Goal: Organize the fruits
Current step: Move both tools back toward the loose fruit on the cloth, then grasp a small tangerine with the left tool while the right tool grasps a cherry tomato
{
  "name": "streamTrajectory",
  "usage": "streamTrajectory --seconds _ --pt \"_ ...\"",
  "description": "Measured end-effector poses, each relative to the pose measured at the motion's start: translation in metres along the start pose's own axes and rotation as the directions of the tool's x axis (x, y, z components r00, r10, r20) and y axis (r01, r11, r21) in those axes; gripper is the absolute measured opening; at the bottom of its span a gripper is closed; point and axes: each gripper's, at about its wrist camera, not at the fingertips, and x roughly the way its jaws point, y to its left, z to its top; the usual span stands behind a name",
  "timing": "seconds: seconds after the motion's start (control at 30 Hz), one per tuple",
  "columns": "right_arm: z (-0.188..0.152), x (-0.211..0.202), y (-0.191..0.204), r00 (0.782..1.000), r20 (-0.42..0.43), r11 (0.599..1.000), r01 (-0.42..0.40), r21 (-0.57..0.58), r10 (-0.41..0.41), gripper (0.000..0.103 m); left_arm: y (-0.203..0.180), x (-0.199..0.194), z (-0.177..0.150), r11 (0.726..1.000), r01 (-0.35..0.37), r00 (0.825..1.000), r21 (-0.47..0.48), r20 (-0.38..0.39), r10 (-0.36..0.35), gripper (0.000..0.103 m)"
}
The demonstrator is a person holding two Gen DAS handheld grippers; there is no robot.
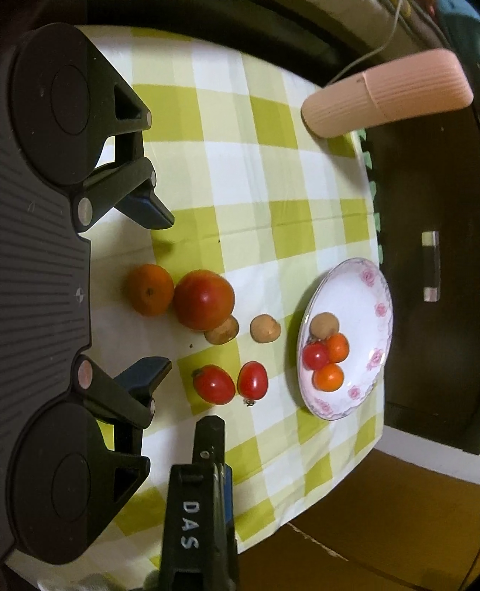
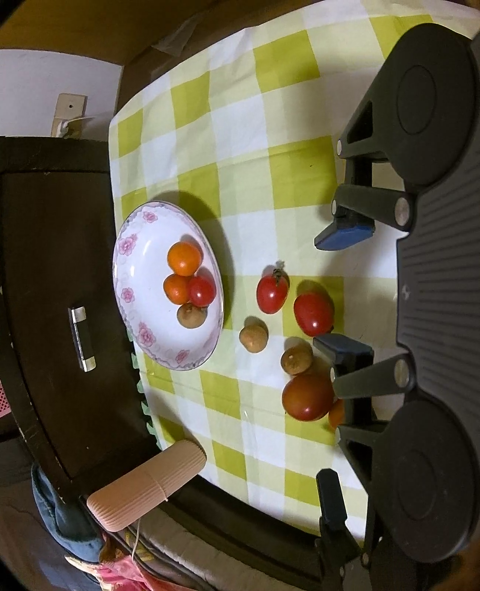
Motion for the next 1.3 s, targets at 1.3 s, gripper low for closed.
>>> streamTrajectory --seconds 1.3 --pt "0.002 0.017 -0.009 0.999 -0.045 1.000 -0.003 0.031 0.004 0.048 -0.005 0.019 -0.006 0.997 -0.052 0.997 0.052 -0.052 0.055 0.041"
